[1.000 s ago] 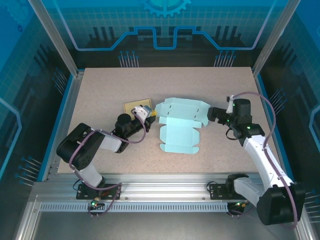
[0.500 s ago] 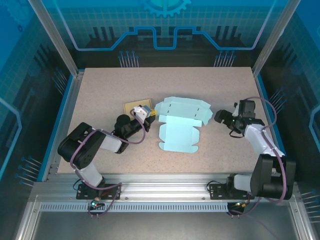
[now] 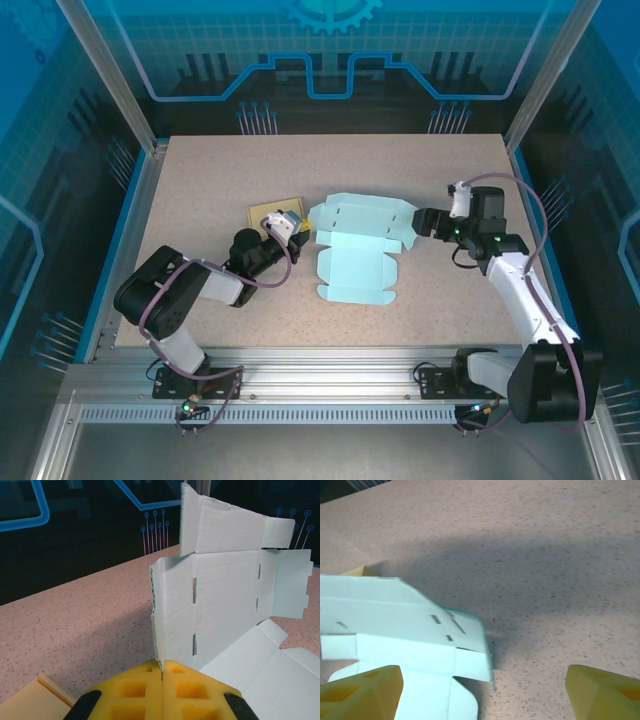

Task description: Fold the paper box

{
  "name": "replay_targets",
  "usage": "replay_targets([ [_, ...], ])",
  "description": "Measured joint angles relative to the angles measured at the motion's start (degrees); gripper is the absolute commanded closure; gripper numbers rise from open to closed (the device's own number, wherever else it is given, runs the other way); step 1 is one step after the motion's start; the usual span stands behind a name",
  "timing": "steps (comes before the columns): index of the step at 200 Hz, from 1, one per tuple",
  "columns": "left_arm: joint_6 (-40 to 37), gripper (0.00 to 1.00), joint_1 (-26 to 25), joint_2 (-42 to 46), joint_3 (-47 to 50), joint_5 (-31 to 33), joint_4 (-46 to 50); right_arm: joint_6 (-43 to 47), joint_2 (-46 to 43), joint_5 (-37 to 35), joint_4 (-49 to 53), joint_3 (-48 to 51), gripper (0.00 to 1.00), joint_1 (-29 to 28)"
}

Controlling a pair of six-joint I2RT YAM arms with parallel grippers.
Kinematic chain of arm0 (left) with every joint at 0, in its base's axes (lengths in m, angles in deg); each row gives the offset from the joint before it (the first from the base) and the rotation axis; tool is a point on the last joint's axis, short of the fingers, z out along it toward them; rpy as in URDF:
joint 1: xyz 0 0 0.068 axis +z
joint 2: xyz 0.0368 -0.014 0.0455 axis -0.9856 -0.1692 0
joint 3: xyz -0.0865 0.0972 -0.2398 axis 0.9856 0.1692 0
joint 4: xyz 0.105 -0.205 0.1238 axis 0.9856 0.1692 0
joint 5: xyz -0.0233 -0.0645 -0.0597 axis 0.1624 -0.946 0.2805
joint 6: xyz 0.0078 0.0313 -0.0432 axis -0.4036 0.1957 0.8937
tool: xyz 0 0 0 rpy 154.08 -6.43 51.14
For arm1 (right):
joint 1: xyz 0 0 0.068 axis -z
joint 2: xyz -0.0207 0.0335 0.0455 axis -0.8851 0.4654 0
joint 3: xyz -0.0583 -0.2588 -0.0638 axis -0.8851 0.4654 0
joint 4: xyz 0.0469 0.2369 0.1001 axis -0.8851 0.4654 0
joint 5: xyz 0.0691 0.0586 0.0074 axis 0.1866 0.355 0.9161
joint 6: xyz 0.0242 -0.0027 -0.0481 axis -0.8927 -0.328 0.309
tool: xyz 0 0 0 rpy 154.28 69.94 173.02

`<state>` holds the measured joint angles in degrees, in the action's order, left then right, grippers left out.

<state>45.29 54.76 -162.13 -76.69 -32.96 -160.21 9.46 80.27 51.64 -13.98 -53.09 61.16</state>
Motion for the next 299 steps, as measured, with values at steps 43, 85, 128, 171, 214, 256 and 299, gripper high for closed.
replay_targets([
  [43, 0.0, 1.0, 0.0, 0.0, 0.0, 0.0, 0.1, 1.4, 7.5, -0.6, -1.9, 0.8, 0.4, -1.5],
  [85, 0.2, 0.78, 0.0, 0.5, 0.0, 0.2, 0.8, 2.4, 14.3, -2.4, -4.8, 0.9, 1.0, -4.6],
  [128, -1.1, 0.01, 0.0, 9.8, -2.3, 0.1, 15.5, 6.0, 12.4, -9.6, -9.3, 1.8, 1.0, -9.5],
  [171, -12.4, 0.01, 0.0, 22.1, -16.5, -0.3, 40.2, 11.6, 7.7, -11.0, -13.2, 4.0, 1.0, -9.8],
  [214, -28.7, 0.04, -1.0, 20.0, -30.9, -1.4, 57.0, 14.2, 6.7, -9.7, -15.0, 4.9, 1.0, -10.4],
  [256, -41.8, 0.33, -4.4, 8.5, -43.8, -1.3, 73.5, 15.6, 6.6, -8.2, -15.1, 4.9, 1.0, -11.2],
  [299, -50.0, 0.85, -6.3, 1.4, -46.8, 2.4, 79.7, 16.7, 6.6, -7.5, -14.7, 4.9, 1.0, -11.4],
])
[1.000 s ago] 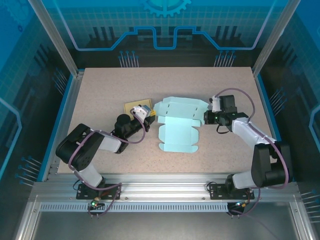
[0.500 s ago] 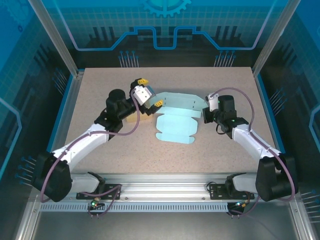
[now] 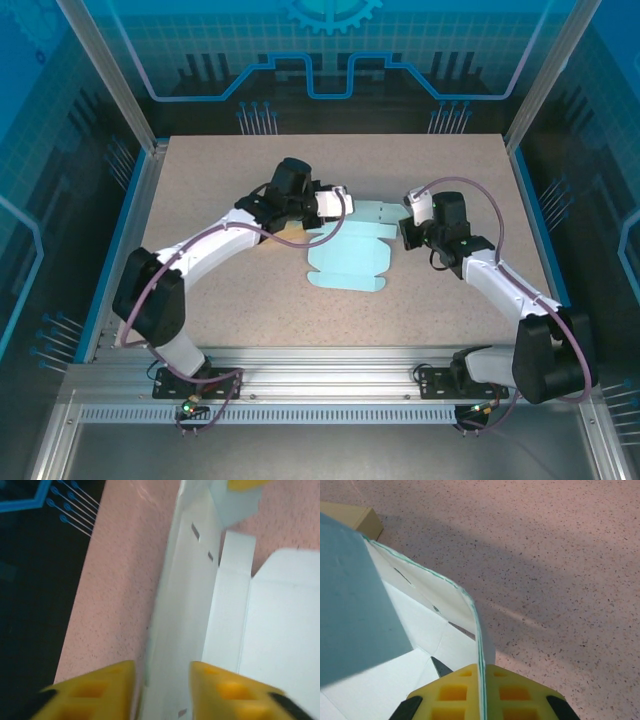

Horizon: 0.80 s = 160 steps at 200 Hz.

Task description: Fold the paper box

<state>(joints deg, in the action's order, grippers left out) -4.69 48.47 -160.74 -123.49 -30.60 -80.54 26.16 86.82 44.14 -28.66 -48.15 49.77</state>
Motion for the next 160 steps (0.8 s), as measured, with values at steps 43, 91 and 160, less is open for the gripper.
replay_targets([
  [43, -2.3, 1.0, -0.9, -0.8, 0.4, 4.0, -2.3, 0.0, 0.6, -0.5, 1.4, -1.0, 1.0, -0.4],
  [91, -4.3, 1.0, -4.9, -1.9, 8.0, 12.2, -16.9, -4.5, 1.0, -4.0, 6.8, -3.2, 0.75, -0.2],
  [160, -12.7, 1.0, -8.3, -10.0, 15.6, 24.9, -36.5, -22.6, -8.0, -5.8, 20.8, -10.7, 0.22, 0.6],
])
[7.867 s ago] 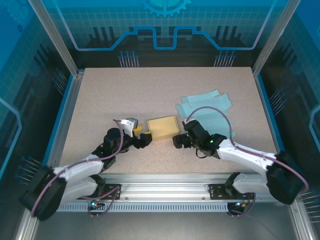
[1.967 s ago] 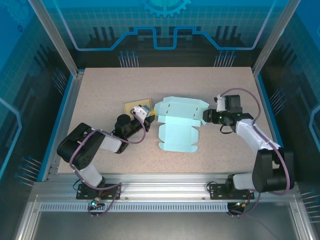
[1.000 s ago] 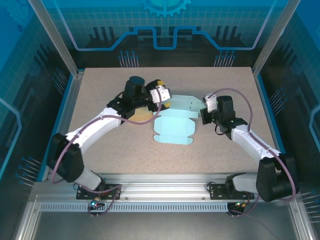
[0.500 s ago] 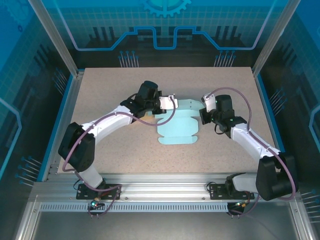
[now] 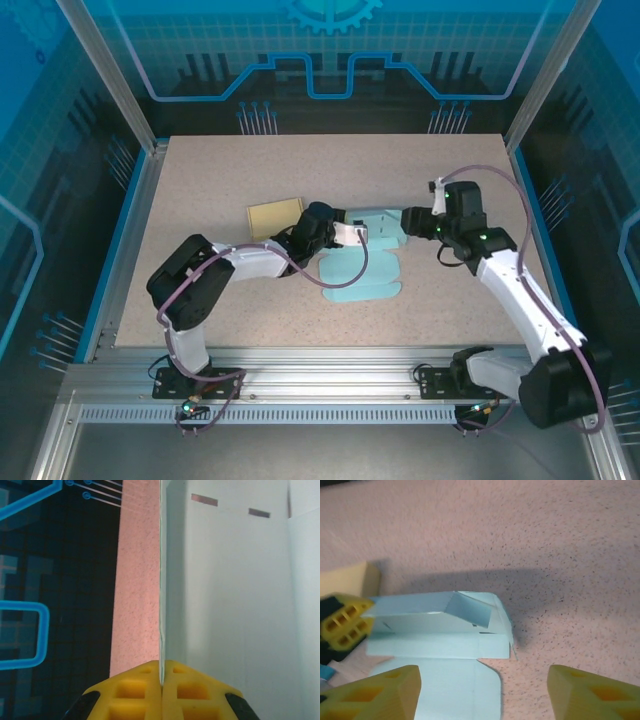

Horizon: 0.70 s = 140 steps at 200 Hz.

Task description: Fold the paper box

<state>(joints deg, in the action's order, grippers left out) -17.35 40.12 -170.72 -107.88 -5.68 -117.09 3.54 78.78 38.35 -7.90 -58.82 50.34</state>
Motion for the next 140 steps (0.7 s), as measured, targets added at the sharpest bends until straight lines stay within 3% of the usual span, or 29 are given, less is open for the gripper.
replay_targets([
  [30, -1.5, 1.0, -0.1, 0.0, 0.3, 1.3, -4.7, -5.4, 3.5, -1.7, 2.8, -4.2, 0.13, 0.1],
  [74, -3.6, 1.0, -0.4, -0.7, 2.3, 2.8, -10.7, -7.7, 20.1, -4.2, 5.9, -11.7, 0.01, 0.8],
  [107, -4.7, 1.0, -0.8, -2.3, 3.4, 3.6, -13.8, -7.9, 30.1, -4.6, 6.3, -16.2, 0.01, 1.1],
  [140, -4.7, 1.0, -0.7, -3.3, 3.7, 4.6, -14.2, -8.6, 33.9, -3.1, 5.5, -16.7, 0.01, 0.7],
])
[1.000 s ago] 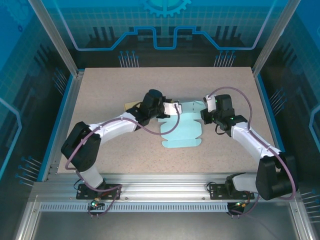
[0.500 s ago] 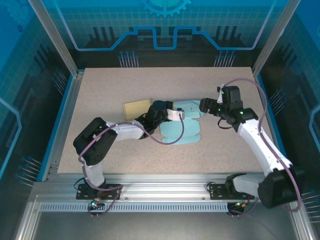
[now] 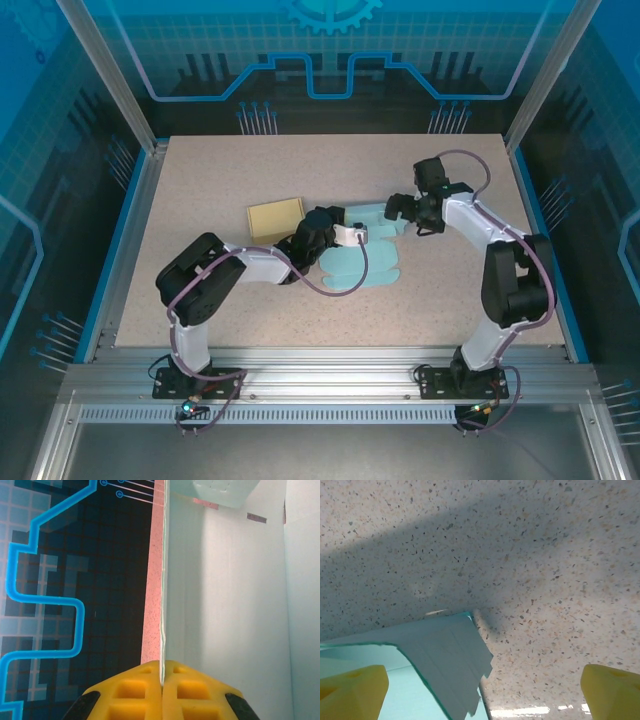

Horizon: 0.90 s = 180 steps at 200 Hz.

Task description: Fold the paper box

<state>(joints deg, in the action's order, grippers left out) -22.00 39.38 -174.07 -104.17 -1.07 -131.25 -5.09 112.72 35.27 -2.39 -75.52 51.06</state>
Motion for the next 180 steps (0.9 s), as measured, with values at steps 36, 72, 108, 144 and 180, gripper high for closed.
replay_targets([
  [36, 0.0, 1.0, 0.0, -1.1, 0.0, 1.1, -2.4, -2.3, -1.6, 0.9, -3.6, 3.8, 0.07, -0.2],
  [72, 1.3, 1.0, 0.2, -2.1, 1.0, 1.0, -6.1, -5.6, -11.8, 2.1, -4.5, 14.6, 0.23, 0.3],
  [108, 4.8, 1.0, 1.4, -1.9, 1.2, -0.6, -5.7, -7.0, -22.9, 6.3, -7.9, 22.9, 0.24, 0.2],
  [144, 7.9, 1.0, 2.8, -0.8, 1.8, -3.3, -4.8, -7.3, -25.6, 10.6, -12.7, 27.1, 0.36, -0.1],
  [180, 9.9, 1.0, 3.5, -0.2, 1.9, -5.5, -4.1, -6.5, -18.0, 15.1, -16.7, 24.9, 0.43, -0.8],
])
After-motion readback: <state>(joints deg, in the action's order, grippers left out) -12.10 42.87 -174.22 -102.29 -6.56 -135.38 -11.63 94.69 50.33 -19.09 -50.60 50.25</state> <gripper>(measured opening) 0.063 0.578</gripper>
